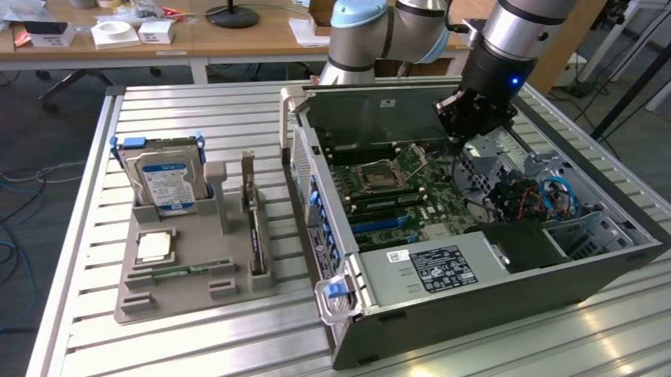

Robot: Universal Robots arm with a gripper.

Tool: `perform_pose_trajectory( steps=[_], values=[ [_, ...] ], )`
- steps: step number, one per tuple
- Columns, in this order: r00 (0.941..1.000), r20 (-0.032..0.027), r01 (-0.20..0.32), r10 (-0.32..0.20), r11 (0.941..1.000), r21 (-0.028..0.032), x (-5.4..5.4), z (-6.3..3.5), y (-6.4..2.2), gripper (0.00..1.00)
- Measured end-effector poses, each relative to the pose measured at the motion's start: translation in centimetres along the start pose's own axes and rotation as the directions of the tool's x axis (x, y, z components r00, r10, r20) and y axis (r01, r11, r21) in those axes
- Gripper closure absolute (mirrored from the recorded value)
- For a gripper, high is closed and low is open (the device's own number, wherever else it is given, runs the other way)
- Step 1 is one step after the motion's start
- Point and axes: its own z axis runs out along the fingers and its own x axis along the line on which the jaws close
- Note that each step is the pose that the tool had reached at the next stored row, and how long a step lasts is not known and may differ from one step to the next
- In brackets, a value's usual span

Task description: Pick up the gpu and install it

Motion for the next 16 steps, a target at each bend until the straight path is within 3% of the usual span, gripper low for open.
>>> perform_pose_trajectory(
  steps=[8,16],
  values=[
    [1.0,-0.0012,0.0,0.0,1.0,0.0003,-0.1,0.0,0.0,0.9],
    [1.0,-0.0012,0.0,0.0,1.0,0.0005,3.3,0.03,-0.26,0.9]
  ],
)
